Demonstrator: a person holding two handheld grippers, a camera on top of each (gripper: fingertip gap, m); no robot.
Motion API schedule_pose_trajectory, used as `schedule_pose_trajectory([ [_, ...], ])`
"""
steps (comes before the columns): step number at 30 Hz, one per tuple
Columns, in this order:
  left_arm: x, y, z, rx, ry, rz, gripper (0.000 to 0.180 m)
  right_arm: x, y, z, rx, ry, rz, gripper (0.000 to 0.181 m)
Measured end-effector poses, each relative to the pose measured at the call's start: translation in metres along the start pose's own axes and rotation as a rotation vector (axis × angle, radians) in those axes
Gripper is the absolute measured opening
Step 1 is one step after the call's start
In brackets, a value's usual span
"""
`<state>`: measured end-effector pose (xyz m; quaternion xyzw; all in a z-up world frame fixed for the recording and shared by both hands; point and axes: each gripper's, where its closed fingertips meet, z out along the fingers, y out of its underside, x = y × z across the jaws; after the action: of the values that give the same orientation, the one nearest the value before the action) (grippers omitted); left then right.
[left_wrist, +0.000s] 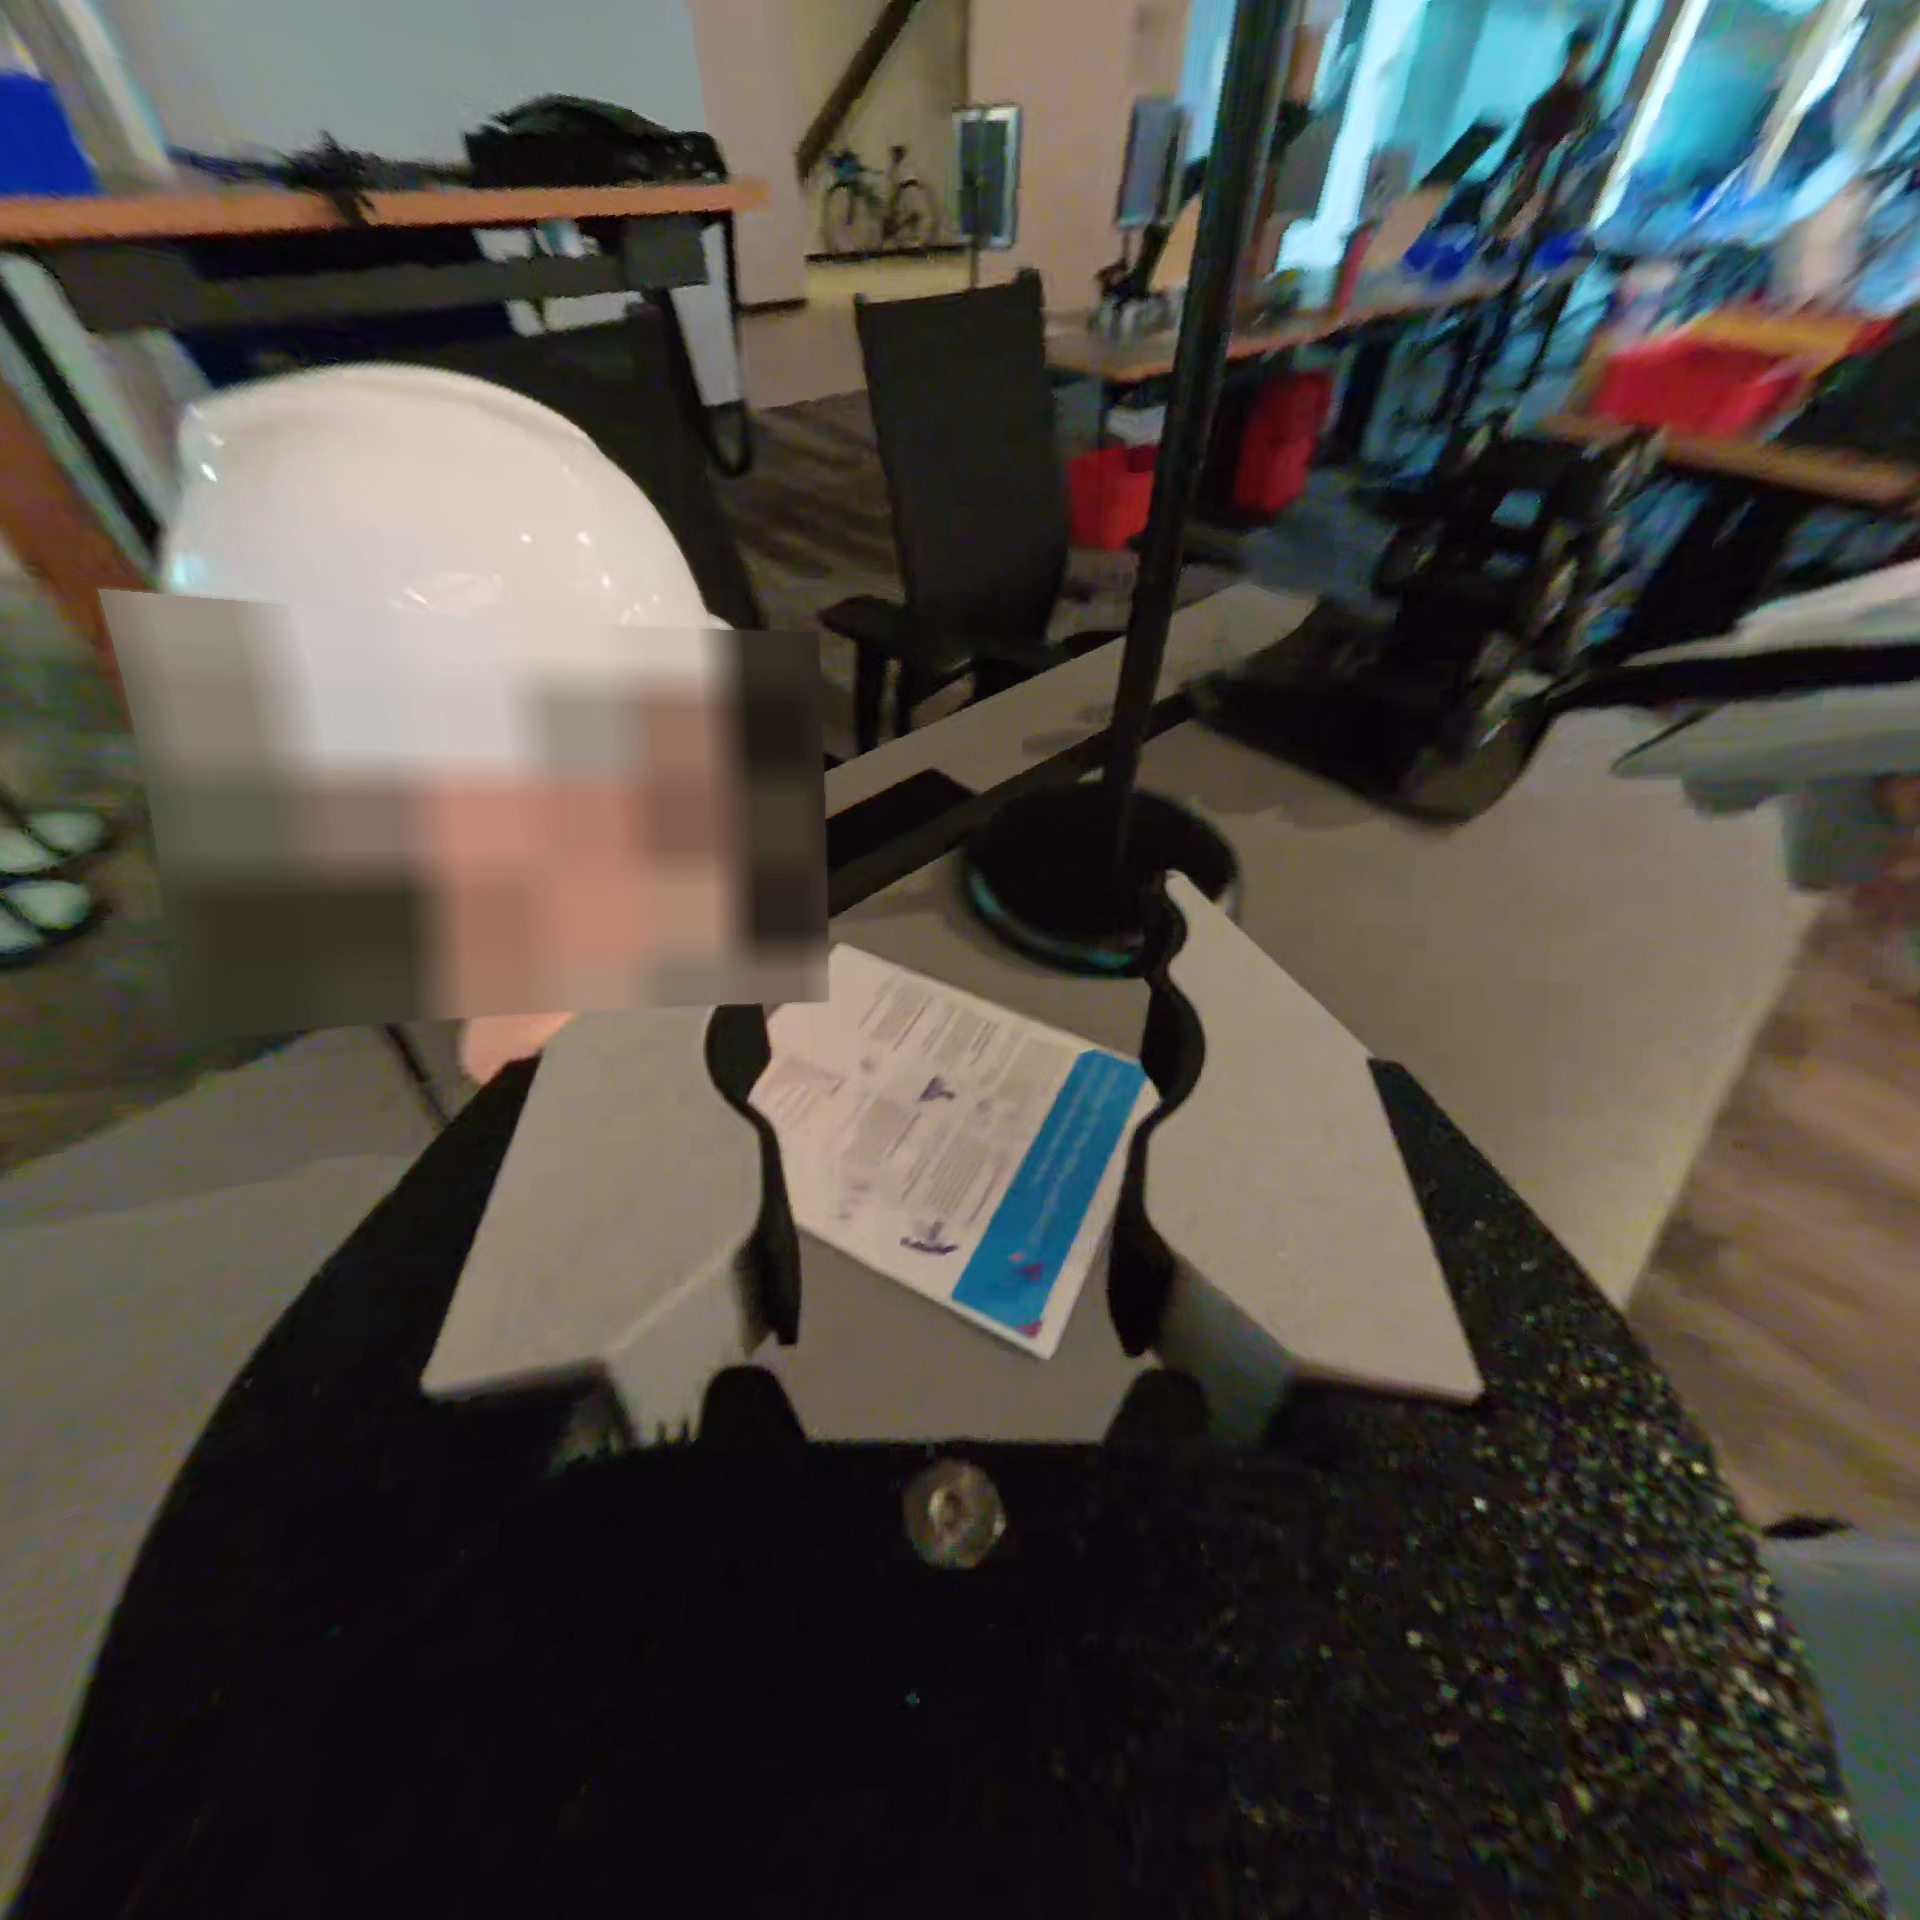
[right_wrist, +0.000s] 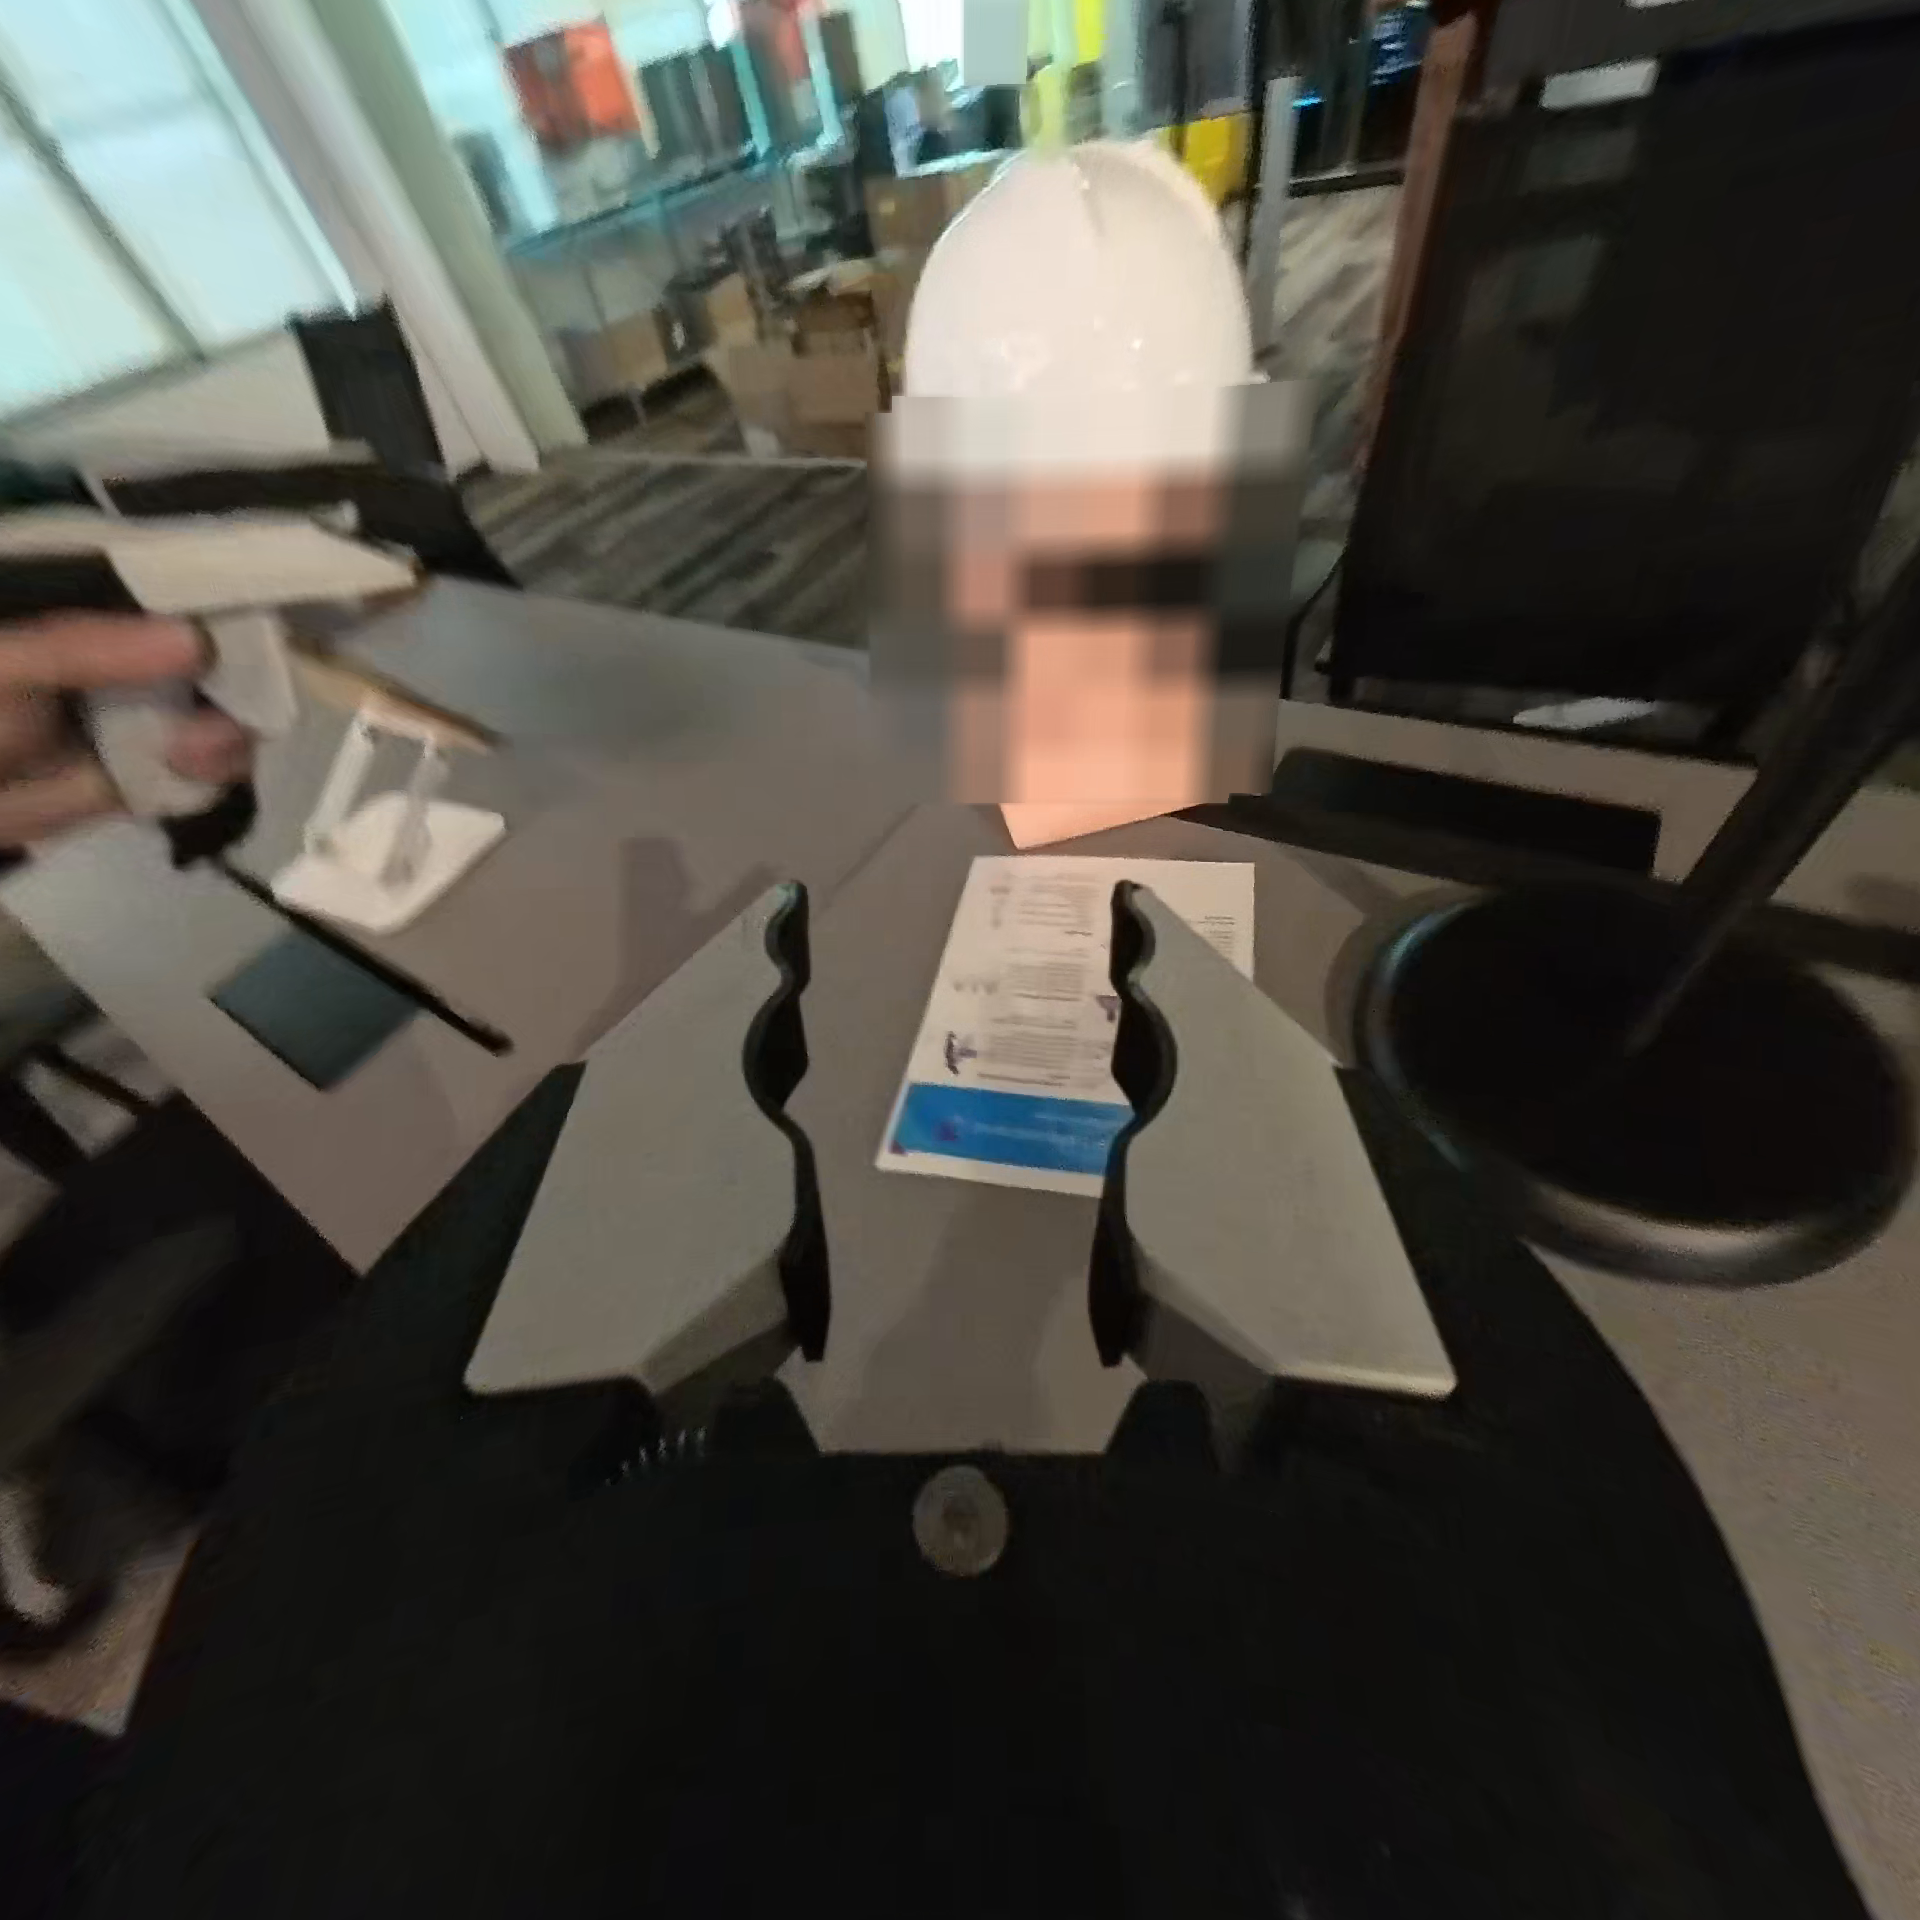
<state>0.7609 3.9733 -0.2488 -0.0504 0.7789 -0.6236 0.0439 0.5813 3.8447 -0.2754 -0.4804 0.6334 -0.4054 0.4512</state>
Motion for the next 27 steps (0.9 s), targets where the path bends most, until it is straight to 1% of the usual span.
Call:
schedule_pose_trajectory([
  [2, -0.025, -0.006, 0.008, 0.028, 0.092, -0.124, 0.070, 0.003, -0.007, 0.007, 0.042, 0.030, 0.132, 0.053],
  [4, -0.053, -0.019, 0.020, 0.058, 0.180, -0.245, 0.070, 0.001, -0.010, 0.020, 0.063, 0.018, 0.231, 0.052],
  [6, -0.084, -0.037, 0.036, 0.064, 0.265, -0.348, 0.072, -0.003, -0.012, 0.044, 0.054, -0.008, 0.278, 0.052],
  [9, -0.121, -0.067, 0.060, 0.016, 0.444, -0.524, 0.075, -0.004, -0.024, 0.091, 0.075, -0.006, 0.297, 0.053],
  [11, -0.147, -0.074, 0.074, -0.076, 0.505, -0.595, 0.078, -0.003, -0.037, 0.129, 0.116, -0.001, 0.334, 0.054],
  [14, -0.190, -0.068, 0.089, -0.190, 0.504, -0.601, 0.082, -0.001, -0.053, 0.187, 0.158, -0.034, 0.417, 0.056],
  [17, -0.237, -0.053, 0.112, -0.260, 0.488, -0.697, 0.080, 0.027, -0.053, 0.233, 0.140, -0.016, 0.528, 0.058],
  [19, -0.263, -0.039, 0.130, -0.279, 0.484, -0.790, 0.078, 0.045, -0.051, 0.259, 0.132, -0.046, 0.685, 0.061],
  [21, -0.288, -0.023, 0.149, -0.273, 0.487, -0.887, 0.074, 0.056, -0.051, 0.280, 0.128, -0.095, 0.805, 0.057],
  [22, -0.301, -0.015, 0.157, -0.262, 0.489, -0.929, 0.069, 0.064, -0.050, 0.289, 0.119, -0.093, 0.820, 0.055],
  [23, -0.314, -0.005, 0.166, -0.259, 0.485, -0.956, 0.066, 0.071, -0.050, 0.299, 0.117, -0.091, 0.812, 0.048],
  [27, -0.368, 0.043, 0.210, -0.283, 0.401, -1.026, 0.069, 0.096, -0.049, 0.331, 0.090, -0.061, 0.869, 0.051],
])
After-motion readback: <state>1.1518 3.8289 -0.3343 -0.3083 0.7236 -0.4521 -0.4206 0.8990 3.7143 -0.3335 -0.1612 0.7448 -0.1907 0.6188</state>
